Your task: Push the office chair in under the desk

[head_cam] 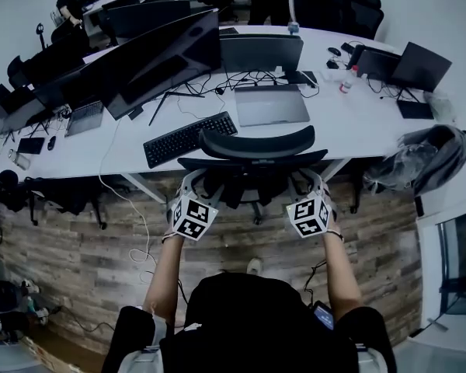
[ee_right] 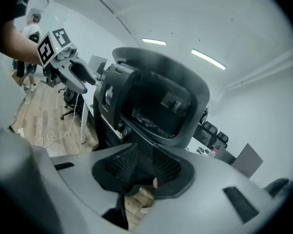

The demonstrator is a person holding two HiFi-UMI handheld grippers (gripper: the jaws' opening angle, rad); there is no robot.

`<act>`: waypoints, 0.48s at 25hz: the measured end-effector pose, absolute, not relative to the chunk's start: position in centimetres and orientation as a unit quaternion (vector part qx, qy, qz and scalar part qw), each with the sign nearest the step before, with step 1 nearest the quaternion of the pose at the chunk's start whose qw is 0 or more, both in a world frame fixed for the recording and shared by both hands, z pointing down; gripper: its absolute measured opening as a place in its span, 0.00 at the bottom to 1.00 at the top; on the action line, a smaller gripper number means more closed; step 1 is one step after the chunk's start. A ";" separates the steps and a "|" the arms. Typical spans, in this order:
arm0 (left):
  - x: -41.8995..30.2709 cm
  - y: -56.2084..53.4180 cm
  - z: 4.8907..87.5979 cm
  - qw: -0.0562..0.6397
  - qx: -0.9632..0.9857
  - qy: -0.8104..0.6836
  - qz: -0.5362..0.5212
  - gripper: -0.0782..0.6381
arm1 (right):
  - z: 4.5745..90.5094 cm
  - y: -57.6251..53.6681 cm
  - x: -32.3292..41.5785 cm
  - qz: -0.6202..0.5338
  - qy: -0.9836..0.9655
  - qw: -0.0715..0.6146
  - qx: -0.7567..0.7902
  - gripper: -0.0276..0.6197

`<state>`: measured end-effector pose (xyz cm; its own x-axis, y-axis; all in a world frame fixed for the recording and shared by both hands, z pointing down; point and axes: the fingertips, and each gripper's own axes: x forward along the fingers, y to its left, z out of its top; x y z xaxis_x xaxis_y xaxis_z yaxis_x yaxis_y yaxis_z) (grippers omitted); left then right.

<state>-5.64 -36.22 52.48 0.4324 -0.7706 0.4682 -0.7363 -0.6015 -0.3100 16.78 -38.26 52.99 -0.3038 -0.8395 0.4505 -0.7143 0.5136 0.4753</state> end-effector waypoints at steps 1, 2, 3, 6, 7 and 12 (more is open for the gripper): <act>-5.5 -35.9 52.0 0.032 -0.848 0.445 -0.287 0.42 | 52.4 -37.9 16.8 -0.088 -0.804 0.324 0.491 0.20; -5.5 -35.6 51.6 0.034 -0.850 0.444 -0.282 0.42 | 51.7 -37.6 16.7 -0.081 -0.806 0.309 0.498 0.18; -5.4 -35.2 51.1 0.036 -0.852 0.445 -0.275 0.42 | 51.0 -37.3 16.6 -0.073 -0.809 0.294 0.504 0.16; -5.6 -34.1 49.4 0.040 -0.855 0.452 -0.252 0.37 | 49.0 -36.3 16.0 -0.052 -0.813 0.256 0.520 0.14; -5.7 -33.8 48.9 0.041 -0.855 0.455 -0.246 0.34 | 48.4 -36.0 15.9 -0.047 -0.814 0.244 0.526 0.13; -6.4 -32.4 48.2 0.036 -0.852 0.469 -0.231 0.24 | 46.0 -34.4 14.8 -0.042 -0.814 0.202 0.543 0.11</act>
